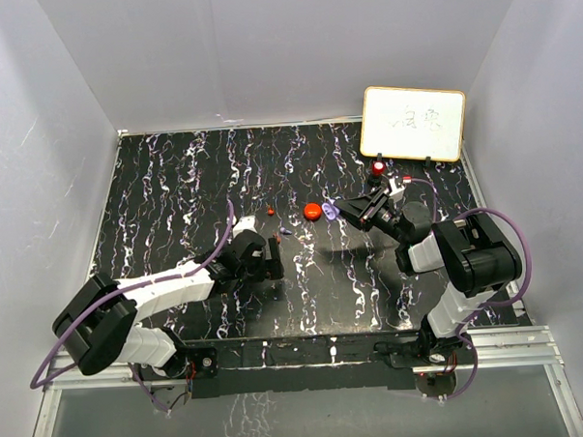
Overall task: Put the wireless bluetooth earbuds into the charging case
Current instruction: Pick up the earbud from the center of the board.
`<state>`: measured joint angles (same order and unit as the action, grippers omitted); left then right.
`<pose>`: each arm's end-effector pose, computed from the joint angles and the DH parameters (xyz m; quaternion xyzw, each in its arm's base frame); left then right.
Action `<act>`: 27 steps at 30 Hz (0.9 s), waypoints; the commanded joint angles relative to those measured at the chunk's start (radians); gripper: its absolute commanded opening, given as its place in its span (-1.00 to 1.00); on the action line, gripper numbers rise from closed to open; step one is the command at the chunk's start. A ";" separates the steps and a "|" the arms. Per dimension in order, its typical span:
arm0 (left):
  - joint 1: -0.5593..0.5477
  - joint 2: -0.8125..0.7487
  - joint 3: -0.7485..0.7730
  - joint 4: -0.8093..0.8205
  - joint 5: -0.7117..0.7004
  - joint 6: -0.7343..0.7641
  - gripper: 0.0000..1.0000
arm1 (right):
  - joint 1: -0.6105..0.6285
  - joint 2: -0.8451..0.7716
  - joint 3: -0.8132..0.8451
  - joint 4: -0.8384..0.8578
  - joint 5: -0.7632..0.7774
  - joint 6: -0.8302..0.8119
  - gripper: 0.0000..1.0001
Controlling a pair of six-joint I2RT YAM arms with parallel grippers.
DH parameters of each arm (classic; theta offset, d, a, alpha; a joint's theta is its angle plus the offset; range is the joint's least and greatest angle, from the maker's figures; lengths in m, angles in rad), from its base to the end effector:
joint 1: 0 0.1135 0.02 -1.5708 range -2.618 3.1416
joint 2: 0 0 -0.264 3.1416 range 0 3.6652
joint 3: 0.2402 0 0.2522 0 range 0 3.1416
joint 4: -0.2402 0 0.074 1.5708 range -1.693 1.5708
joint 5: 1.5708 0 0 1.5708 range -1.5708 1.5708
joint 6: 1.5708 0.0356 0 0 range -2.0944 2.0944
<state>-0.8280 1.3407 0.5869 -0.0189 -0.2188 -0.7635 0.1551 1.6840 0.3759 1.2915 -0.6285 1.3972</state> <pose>0.1797 -0.1843 0.1707 -0.0129 0.9168 -0.2055 0.3421 0.2676 0.0630 0.1531 0.2183 0.6775 0.6244 0.3215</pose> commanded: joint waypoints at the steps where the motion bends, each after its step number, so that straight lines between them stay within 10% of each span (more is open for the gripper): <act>1: -0.004 -0.012 -0.008 0.013 0.009 -0.003 0.94 | 0.002 0.003 0.014 0.080 -0.008 0.002 -1.00; 27: -0.005 -0.007 -0.029 0.096 0.089 -0.021 0.75 | 0.002 0.024 0.005 0.127 -0.023 0.023 -1.00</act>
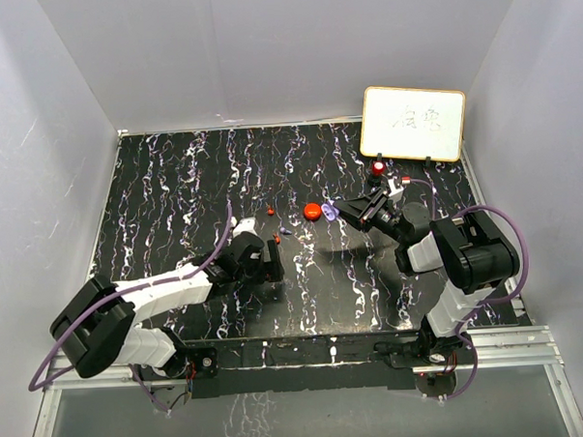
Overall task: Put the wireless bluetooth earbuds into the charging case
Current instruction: Pick up the earbud from the center of the board.
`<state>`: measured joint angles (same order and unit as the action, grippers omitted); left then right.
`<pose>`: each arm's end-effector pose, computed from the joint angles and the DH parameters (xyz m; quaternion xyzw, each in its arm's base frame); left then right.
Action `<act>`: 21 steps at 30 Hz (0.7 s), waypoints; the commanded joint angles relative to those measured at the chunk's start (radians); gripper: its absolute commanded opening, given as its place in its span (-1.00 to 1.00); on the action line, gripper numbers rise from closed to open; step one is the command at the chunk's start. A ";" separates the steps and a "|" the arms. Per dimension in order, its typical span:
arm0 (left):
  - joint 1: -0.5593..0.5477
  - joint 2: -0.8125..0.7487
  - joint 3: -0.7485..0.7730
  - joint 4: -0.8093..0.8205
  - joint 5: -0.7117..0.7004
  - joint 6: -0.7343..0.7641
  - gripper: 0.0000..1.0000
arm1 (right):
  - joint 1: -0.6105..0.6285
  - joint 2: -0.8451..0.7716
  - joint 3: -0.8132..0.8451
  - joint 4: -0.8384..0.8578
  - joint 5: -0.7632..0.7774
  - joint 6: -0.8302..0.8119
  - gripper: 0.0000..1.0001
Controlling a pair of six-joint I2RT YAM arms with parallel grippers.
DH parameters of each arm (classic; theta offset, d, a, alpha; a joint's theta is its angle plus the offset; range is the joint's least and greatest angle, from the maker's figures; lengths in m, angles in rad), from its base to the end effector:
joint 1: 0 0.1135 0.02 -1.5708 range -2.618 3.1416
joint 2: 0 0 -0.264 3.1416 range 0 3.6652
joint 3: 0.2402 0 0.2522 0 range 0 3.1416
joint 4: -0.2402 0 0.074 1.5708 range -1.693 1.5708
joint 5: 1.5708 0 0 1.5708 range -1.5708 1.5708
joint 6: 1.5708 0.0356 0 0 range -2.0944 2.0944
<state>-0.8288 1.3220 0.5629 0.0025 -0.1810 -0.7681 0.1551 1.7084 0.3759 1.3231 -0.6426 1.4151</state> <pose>0.1759 -0.1824 0.1695 -0.0080 0.9152 -0.2245 0.3346 0.2682 0.0635 0.1502 0.2175 0.6756 0.6307 0.3137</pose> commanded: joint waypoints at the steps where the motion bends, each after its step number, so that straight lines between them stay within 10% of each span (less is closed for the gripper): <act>1: -0.006 0.026 -0.002 0.085 0.056 -0.019 0.75 | 0.002 -0.002 0.005 0.095 -0.009 0.005 -1.00; 21: -0.006 0.104 0.010 0.143 0.060 -0.044 0.75 | 0.000 -0.008 0.000 0.093 -0.008 0.004 -1.00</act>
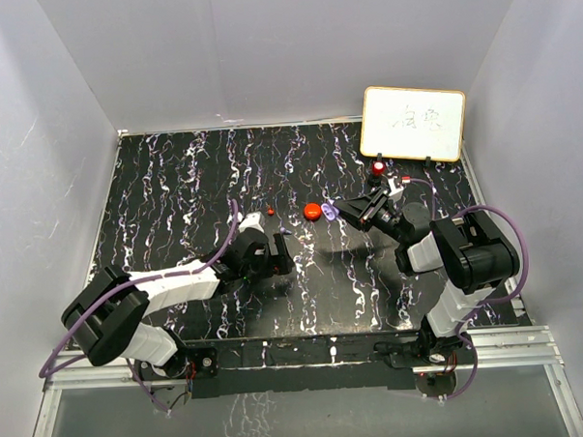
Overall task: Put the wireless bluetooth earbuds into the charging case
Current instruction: Pick up the earbud from the center of the board.
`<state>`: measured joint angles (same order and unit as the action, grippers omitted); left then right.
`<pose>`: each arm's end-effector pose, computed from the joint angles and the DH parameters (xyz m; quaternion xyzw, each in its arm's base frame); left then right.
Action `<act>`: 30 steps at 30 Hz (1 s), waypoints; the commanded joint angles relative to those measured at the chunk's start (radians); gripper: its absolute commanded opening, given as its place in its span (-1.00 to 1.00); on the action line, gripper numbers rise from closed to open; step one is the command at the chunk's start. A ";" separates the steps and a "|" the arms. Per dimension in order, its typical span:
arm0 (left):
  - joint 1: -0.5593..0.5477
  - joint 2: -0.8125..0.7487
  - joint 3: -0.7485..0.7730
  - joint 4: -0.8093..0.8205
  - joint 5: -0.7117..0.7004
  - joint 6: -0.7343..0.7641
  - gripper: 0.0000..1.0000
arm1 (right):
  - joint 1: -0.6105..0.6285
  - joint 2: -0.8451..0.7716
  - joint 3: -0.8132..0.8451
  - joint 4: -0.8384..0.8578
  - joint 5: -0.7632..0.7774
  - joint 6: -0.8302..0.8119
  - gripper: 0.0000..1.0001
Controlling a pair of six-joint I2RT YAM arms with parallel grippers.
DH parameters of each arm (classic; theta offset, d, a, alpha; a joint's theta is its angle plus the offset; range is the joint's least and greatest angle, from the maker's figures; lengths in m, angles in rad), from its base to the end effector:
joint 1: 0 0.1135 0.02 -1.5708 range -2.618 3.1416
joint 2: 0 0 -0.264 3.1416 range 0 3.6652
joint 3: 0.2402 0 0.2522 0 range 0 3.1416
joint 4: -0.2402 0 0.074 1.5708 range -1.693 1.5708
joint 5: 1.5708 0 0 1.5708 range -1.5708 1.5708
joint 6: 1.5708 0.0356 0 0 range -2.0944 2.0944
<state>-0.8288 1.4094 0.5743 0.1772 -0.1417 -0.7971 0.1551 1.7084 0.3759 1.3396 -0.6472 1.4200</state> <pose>0.1881 -0.1978 0.1659 -0.0170 0.8958 -0.2757 0.3484 0.2681 0.0636 0.1519 0.2129 0.6722 0.6348 0.3159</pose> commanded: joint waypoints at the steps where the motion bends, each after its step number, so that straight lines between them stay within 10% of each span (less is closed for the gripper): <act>1: -0.005 0.021 -0.002 -0.025 0.025 -0.019 0.75 | 0.001 -0.007 0.001 0.076 -0.003 -0.001 -1.00; 30: -0.111 -0.149 0.022 -0.235 -0.079 -0.090 0.69 | 0.001 0.001 -0.001 0.090 -0.010 0.000 -1.00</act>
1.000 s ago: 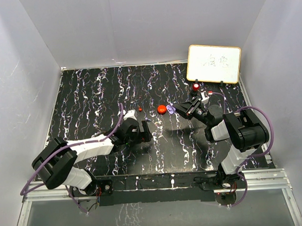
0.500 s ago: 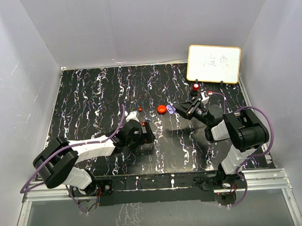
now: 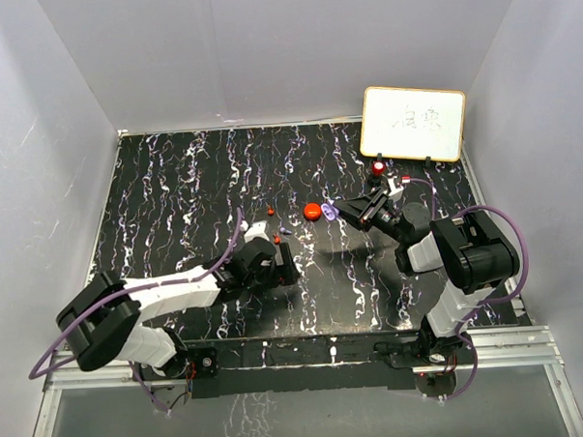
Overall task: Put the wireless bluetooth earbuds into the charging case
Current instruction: Pick up the earbud from the center of the board.
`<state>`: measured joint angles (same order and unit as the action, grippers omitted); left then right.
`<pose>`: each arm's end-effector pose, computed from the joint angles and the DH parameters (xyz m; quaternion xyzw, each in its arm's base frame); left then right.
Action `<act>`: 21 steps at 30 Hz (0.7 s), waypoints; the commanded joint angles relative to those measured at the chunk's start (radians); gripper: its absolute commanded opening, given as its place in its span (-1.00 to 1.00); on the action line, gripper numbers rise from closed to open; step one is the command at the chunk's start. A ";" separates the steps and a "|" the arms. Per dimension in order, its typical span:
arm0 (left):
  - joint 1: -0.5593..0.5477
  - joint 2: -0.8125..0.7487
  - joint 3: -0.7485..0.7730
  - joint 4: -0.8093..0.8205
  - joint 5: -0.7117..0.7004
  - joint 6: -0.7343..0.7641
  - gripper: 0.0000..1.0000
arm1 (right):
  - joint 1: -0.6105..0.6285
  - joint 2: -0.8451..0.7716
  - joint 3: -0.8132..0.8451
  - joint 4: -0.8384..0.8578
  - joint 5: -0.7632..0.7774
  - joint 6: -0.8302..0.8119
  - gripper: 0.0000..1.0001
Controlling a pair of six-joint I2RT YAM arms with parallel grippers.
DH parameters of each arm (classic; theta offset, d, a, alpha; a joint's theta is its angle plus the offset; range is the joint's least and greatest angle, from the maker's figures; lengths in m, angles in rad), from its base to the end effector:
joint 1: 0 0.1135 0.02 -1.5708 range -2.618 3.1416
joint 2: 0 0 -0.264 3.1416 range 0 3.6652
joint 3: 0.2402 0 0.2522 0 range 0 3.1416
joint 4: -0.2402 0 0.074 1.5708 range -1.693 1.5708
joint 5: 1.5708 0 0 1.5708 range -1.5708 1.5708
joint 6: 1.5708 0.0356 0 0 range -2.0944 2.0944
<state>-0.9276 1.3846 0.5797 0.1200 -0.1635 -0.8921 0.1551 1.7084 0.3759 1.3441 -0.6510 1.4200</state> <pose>0.1658 -0.2115 0.1689 -0.0190 0.9010 -0.2919 0.3205 0.2680 0.0637 0.1523 0.2103 0.6717 0.6361 0.3162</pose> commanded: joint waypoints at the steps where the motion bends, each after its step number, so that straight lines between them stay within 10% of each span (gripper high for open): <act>1: -0.014 -0.153 0.022 -0.225 -0.075 0.009 0.68 | 0.001 0.004 -0.001 0.087 -0.008 0.002 -1.00; 9: -0.020 -0.250 0.053 -0.353 -0.173 0.117 0.69 | 0.001 0.014 0.000 0.110 -0.013 0.010 -1.00; 21: -0.021 -0.130 0.022 -0.103 -0.168 0.367 0.90 | 0.000 -0.009 -0.011 0.112 -0.021 0.007 -1.00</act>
<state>-0.9432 1.2438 0.6056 -0.0704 -0.3096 -0.6312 0.1551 1.7103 0.3756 1.3735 -0.6621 1.4242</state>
